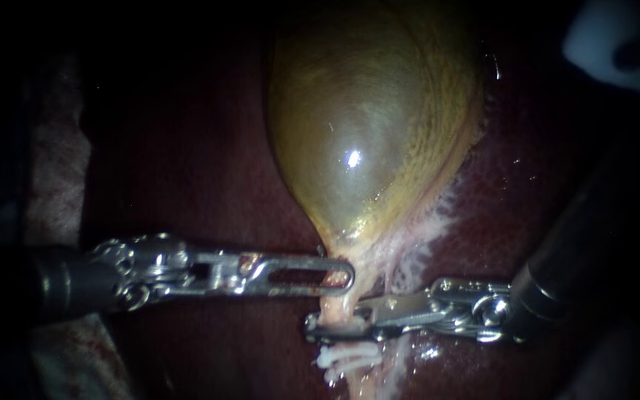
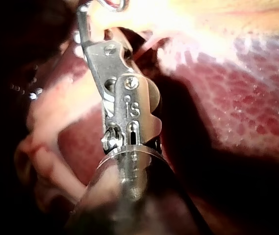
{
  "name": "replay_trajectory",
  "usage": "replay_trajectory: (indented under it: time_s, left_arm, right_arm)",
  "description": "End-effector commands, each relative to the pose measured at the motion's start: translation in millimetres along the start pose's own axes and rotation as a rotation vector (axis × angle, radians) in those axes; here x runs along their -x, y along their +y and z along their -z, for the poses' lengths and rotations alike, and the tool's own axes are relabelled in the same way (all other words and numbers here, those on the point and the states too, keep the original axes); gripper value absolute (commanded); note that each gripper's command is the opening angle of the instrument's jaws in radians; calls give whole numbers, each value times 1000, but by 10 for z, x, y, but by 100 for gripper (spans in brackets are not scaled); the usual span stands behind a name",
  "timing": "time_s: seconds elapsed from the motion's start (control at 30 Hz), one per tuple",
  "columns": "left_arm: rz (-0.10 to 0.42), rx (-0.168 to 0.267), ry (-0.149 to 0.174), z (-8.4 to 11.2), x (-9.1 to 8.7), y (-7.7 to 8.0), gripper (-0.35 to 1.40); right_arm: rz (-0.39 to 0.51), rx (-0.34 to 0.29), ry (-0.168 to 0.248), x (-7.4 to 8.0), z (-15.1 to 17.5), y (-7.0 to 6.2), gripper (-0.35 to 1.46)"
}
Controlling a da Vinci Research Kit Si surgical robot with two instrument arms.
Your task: Going back third clip left tube
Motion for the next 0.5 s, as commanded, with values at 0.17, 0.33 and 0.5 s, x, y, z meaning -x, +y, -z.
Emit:
replay_trajectory:
  time_s: [0.17, 0.33, 0.5]
  left_arm:
    - [0, 0, 0, 0, 0, 0, -35]
    - [0, 0, 0, 0, 0, 0, -35]
    - [0, 0, 0, 1, 0, 0, -35]
  right_arm:
    - [0, 0, 0, 0, 0, 0, -35]
    - [0, 0, 0, 0, 0, 0, -35]
    - [-11, -1, 1, 0, 1, -2, -18]
